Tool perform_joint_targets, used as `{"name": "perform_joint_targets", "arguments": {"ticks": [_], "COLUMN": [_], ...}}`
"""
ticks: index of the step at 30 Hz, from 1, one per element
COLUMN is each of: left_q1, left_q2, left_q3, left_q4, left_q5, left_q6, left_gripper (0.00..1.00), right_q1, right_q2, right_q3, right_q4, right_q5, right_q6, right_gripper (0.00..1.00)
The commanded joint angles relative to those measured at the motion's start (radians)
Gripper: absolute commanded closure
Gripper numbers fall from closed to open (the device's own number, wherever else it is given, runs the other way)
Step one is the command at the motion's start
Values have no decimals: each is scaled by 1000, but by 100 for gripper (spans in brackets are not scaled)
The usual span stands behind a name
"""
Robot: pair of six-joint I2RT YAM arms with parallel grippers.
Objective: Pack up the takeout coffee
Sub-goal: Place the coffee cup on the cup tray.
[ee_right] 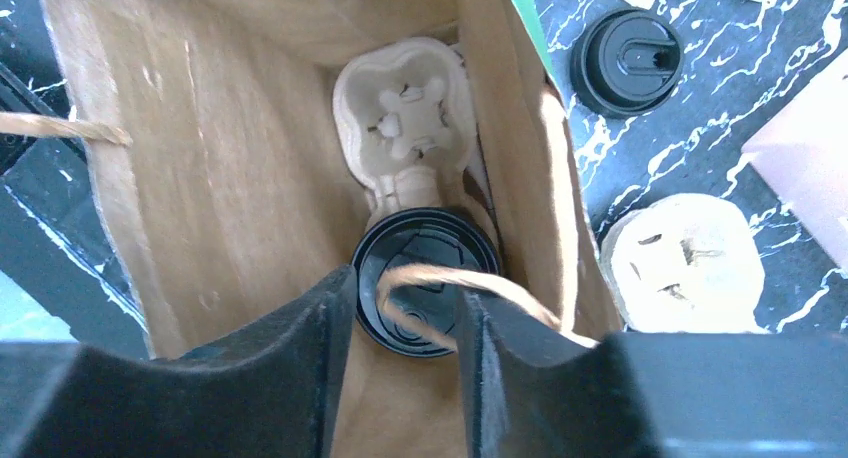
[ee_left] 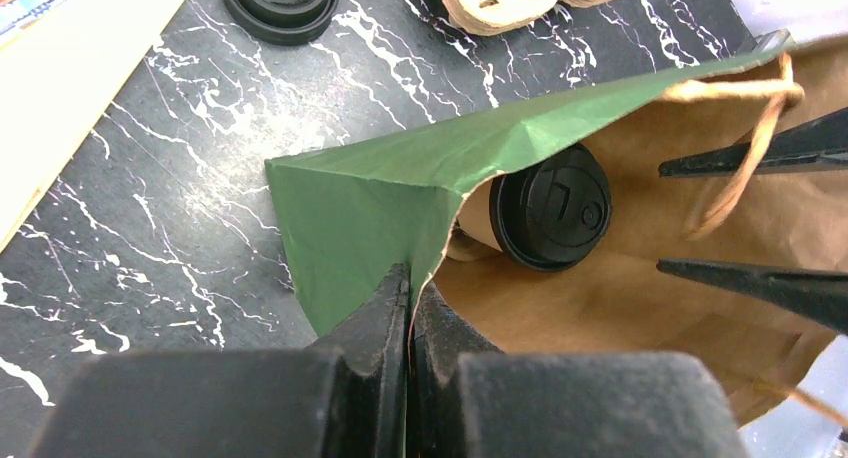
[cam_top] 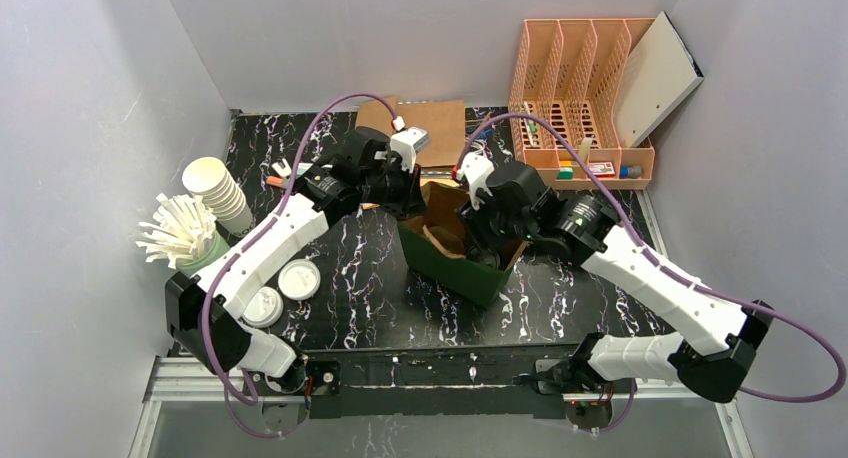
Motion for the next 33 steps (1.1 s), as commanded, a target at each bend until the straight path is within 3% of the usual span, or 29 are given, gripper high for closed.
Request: {"name": "perform_joint_targets", "arguments": {"ticks": [1, 5, 9, 13, 14, 17, 19, 29, 31, 33], "left_q1": [-11, -20, -26, -26, -27, -27, -27, -30, -31, -30], "left_q2": [-63, -63, -60, -59, -59, -59, -59, -54, -53, -51], "left_q3": [-11, -11, -14, -14, -14, -15, -16, -15, -14, -10], "left_q4": [8, 13, 13, 14, 13, 12, 12, 12, 12, 12], "left_q5": [-32, -38, -38, -37, -37, -38, -39, -35, -32, -32], "left_q6": [26, 30, 37, 42, 43, 46, 46, 46, 49, 49], "left_gripper": [100, 100, 100, 100, 100, 100, 100, 100, 100, 100], "right_q1": [3, 2, 2, 1, 2, 2, 3, 2, 2, 2], "right_q2": [-89, -131, -135, -126, -126, -132, -139, -77, -53, -32], "right_q3": [-51, -63, -30, 23, 34, 58, 62, 179, 191, 191], "right_q4": [82, 138, 156, 144, 141, 127, 114, 131, 133, 130], "right_q5": [21, 43, 52, 82, 88, 91, 64, 47, 10, -22], "right_q6": [54, 43, 18, 10, 9, 19, 25, -28, -55, -77], "right_gripper": [54, 51, 17, 12, 16, 47, 56, 58, 61, 71]}}
